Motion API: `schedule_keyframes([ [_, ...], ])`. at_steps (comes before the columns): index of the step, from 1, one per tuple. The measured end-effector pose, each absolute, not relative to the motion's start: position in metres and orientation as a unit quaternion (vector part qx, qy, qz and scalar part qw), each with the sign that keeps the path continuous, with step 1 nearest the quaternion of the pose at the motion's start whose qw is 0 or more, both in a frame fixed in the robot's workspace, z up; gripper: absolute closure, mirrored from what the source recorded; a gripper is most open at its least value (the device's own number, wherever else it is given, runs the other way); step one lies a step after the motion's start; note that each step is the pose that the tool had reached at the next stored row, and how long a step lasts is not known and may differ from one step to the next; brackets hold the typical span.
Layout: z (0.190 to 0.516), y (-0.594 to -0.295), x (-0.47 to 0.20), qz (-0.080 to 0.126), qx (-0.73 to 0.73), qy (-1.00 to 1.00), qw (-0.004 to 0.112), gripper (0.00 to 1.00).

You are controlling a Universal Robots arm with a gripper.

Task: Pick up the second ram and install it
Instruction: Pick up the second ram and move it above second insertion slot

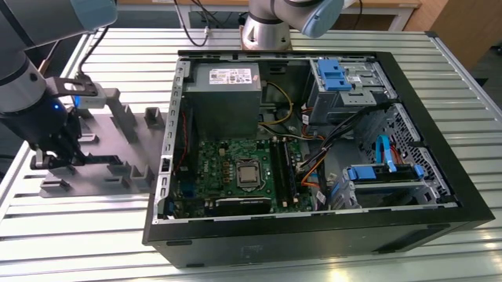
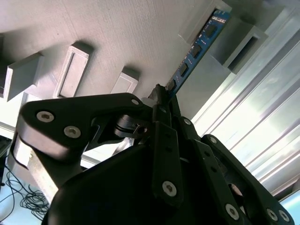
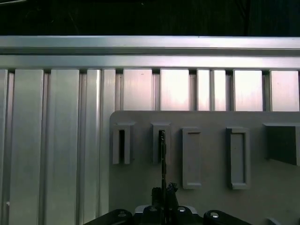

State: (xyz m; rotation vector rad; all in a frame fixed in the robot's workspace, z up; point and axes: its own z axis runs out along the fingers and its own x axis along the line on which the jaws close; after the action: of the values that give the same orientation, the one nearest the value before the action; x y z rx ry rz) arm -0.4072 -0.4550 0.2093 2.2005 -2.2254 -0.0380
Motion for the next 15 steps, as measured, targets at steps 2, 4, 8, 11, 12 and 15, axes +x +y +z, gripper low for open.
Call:
schedule_keyframes([
  [2, 0.2105, -0.455, -0.4073, -0.012, 0.703, -0.711, 0.006, 0.86],
  [4, 0.2116, -0.455, -0.4072, -0.012, 0.703, -0.711, 0.006, 0.86],
  [8, 0.2136, -0.455, -0.4072, -0.012, 0.703, -0.711, 0.006, 0.86],
  [11, 0.2152, -0.455, -0.4072, -0.012, 0.703, -0.711, 0.006, 0.86],
  [12, 0.2159, -0.455, -0.4073, -0.012, 0.703, -0.711, 0.006, 0.86],
  [15, 0.2178, -0.455, -0.4072, -0.012, 0.703, -0.711, 0.006, 0.86],
])
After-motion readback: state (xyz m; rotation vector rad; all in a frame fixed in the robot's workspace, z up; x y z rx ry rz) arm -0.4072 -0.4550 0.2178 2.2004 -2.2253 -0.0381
